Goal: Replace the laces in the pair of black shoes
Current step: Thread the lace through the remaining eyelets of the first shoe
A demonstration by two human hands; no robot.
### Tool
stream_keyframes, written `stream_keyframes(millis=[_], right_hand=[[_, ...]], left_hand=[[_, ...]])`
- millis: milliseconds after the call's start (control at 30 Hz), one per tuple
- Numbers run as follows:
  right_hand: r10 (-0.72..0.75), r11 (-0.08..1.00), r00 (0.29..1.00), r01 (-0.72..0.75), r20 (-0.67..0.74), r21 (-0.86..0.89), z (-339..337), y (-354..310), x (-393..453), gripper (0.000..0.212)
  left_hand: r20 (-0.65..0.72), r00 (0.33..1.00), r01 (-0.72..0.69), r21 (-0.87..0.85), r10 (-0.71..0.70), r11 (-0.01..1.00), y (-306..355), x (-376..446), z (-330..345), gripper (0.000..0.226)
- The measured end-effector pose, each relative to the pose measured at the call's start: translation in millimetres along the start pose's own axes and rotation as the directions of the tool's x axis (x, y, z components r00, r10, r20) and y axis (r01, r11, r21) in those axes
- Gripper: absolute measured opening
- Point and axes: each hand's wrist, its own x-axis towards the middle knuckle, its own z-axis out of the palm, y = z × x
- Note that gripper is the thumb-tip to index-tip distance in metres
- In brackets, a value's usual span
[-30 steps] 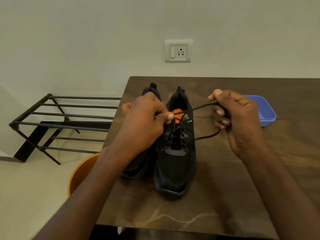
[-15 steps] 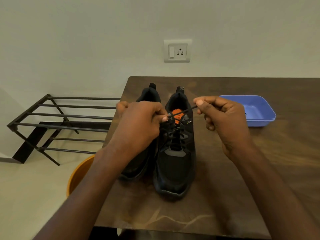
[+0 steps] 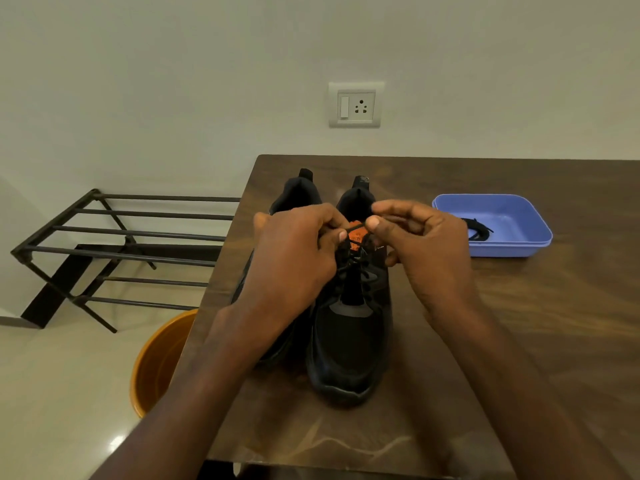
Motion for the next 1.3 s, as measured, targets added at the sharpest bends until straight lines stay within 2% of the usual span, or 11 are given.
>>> stream_keyframes(millis=[67,133,300,400,433,500,567,800,967,1067,1300], right_hand=[[0.045,0.999,0.997,-0.044,-0.068,0.011,-2.4,2.4,2.9,0.010],[0.037,0.999,0.999,-0.038,-0.034,-0.032,-2.8,3.0,4.0,0.012],[-0.134,0.976,0.988,0.145,0.081,-0.162,6.3,-0.6,2.0,0.019],[-0.172,0.957,0.983,0.183,0.067,-0.227,8.9,4.1,3.7,0.024],[-0.193,0.927,0.979,0.204,0.065,-0.316,8.0,8.1,5.7,0.028],[-0.212,0.789,0.971,0.235,0.107,-0.568,4.9,18.0,8.7,0.043],[-0.168,0.682,0.976,0.218,0.141,-0.698,1.7,24.3,11.9,0.051],[-0.085,0.729,0.967,0.224,0.239,-0.647,-1.9,24.6,13.7,0.046],[-0.100,0.798,0.982,0.176,0.161,-0.577,-5.9,28.1,17.1,0.039],[-0.096,0.827,0.985,0.160,0.145,-0.538,-10.4,29.5,18.3,0.039],[-0.075,0.877,0.988,0.130,0.137,-0.462,-10.9,28.1,17.0,0.034]], left_hand=[[-0.032,0.999,0.006,0.008,-0.006,1.000,-0.7,0.8,-0.4,0.009],[-0.035,0.999,0.017,-0.044,-0.018,0.999,1.9,0.6,-0.6,0.013],[-0.033,0.997,0.058,-0.282,-0.070,0.958,7.1,-1.0,7.7,0.011],[-0.080,0.991,0.074,-0.306,-0.103,0.949,6.7,-3.2,17.5,0.006],[-0.106,0.989,0.065,-0.291,-0.099,0.955,6.5,-3.1,20.2,0.007],[-0.144,0.985,0.055,-0.262,-0.095,0.964,5.8,-2.2,23.7,0.007],[-0.176,0.982,0.030,-0.215,-0.069,0.976,3.9,-0.6,26.5,0.008],[-0.134,0.989,-0.066,-0.072,0.056,0.995,-0.8,5.4,32.7,0.006],[-0.094,0.993,-0.079,-0.031,0.076,0.996,-7.9,8.8,37.1,0.008],[0.001,0.996,-0.089,0.013,0.088,0.996,-6.4,14.6,35.8,0.008],[0.179,0.984,0.031,-0.141,-0.006,0.990,-15.4,25.8,36.5,0.014]])
